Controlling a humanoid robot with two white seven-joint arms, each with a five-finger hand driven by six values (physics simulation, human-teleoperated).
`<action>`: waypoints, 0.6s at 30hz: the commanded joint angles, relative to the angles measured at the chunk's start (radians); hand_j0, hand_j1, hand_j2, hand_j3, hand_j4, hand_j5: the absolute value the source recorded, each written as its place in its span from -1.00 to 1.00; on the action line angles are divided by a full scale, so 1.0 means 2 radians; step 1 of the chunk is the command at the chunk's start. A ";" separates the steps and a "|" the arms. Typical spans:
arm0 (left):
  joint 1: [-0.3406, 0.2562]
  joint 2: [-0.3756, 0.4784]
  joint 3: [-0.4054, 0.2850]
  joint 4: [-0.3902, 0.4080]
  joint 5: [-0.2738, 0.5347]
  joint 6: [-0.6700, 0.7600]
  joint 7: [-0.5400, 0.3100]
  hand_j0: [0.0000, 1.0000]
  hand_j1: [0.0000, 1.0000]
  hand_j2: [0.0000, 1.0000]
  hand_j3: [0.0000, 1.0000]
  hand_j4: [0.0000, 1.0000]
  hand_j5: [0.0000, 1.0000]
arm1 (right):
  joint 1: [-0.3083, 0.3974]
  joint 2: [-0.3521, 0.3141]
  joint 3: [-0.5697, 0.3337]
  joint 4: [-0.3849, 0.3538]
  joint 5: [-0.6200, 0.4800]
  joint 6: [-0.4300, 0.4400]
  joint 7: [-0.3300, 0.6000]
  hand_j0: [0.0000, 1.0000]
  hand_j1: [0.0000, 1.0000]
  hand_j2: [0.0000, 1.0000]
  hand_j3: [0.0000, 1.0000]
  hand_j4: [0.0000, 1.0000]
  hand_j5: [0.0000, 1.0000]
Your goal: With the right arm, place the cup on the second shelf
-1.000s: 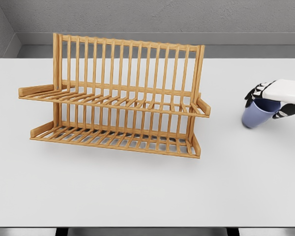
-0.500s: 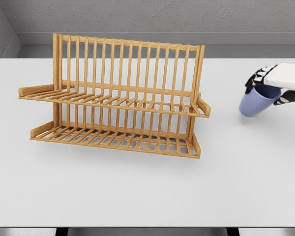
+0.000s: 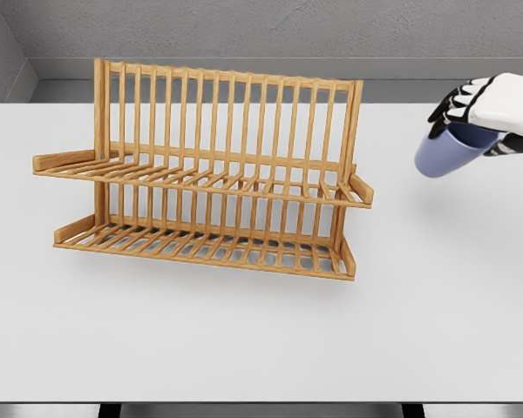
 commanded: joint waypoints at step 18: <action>0.000 0.000 0.000 0.000 0.000 0.000 0.000 1.00 1.00 1.00 1.00 1.00 1.00 | -0.008 0.062 -0.023 -0.070 -0.004 0.002 0.000 0.30 0.30 0.30 0.30 0.30 0.30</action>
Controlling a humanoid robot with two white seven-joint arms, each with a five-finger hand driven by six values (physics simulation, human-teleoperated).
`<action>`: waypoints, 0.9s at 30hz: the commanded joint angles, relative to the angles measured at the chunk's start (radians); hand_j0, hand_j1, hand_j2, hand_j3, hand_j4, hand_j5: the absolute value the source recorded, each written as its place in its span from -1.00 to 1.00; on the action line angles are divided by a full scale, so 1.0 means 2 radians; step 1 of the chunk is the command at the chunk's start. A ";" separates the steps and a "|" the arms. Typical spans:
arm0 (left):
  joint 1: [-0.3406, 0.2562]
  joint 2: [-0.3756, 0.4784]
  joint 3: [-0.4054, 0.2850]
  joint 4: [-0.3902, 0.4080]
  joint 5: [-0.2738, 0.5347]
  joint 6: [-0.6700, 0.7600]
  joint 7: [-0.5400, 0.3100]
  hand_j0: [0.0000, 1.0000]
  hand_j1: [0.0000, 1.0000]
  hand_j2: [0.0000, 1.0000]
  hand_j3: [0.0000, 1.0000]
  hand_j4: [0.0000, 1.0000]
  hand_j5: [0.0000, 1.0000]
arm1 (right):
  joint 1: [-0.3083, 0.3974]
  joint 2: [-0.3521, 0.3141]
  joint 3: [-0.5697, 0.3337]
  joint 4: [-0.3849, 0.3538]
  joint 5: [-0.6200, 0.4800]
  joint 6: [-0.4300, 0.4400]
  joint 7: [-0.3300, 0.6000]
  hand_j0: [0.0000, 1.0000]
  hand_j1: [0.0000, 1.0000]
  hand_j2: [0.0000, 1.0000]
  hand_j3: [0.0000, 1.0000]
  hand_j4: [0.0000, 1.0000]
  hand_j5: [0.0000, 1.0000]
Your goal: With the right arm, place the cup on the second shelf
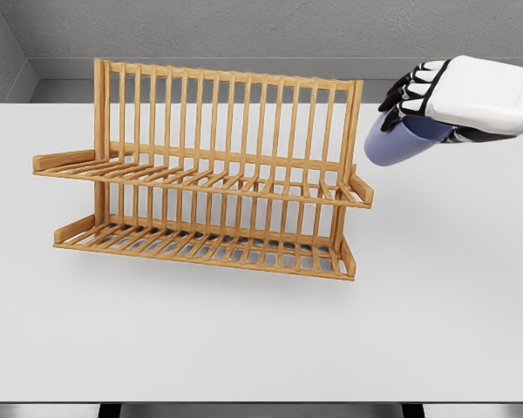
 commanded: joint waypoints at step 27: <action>0.000 0.000 0.000 0.000 0.000 0.000 0.000 1.00 1.00 1.00 1.00 1.00 1.00 | -0.015 0.054 0.079 0.000 -0.002 0.002 0.000 0.38 0.38 0.38 0.38 0.38 0.38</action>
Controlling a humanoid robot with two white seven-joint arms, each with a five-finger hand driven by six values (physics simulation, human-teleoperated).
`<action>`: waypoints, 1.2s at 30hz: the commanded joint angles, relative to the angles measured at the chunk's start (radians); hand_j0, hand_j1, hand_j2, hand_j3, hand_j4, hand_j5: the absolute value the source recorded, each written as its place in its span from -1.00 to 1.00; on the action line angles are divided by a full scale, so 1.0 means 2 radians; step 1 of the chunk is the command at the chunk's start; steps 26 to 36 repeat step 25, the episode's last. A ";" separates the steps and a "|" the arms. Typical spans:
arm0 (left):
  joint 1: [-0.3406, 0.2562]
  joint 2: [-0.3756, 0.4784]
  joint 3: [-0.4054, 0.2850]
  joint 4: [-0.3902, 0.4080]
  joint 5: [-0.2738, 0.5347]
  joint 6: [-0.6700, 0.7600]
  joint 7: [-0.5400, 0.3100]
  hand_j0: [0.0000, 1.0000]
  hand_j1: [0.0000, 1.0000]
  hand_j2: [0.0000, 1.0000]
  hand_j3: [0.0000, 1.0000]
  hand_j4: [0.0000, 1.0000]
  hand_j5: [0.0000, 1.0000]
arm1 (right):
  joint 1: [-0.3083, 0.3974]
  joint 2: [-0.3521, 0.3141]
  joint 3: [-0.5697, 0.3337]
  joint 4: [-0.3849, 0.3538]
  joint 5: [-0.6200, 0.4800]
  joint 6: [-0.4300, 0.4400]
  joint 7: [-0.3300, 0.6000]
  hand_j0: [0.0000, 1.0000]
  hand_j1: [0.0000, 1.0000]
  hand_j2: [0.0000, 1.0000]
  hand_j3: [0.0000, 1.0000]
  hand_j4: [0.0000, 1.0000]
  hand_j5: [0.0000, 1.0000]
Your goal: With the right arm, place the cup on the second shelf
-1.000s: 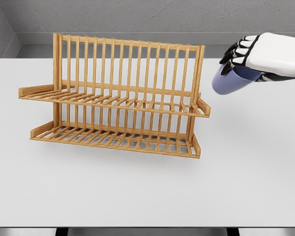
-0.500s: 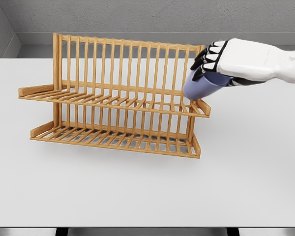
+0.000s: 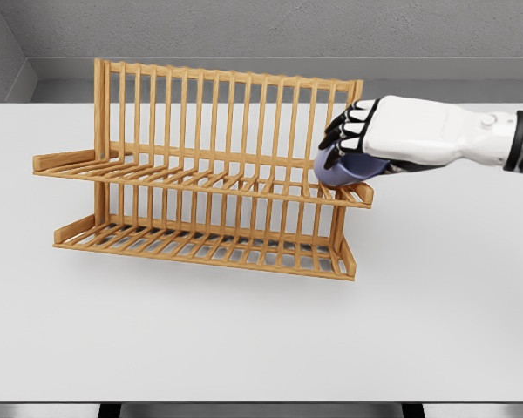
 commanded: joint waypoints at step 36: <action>0.000 0.000 0.000 0.000 0.002 -0.001 0.000 1.00 1.00 1.00 1.00 1.00 1.00 | 0.229 0.013 -0.247 0.022 -0.005 0.001 0.001 1.00 1.00 1.00 1.00 1.00 1.00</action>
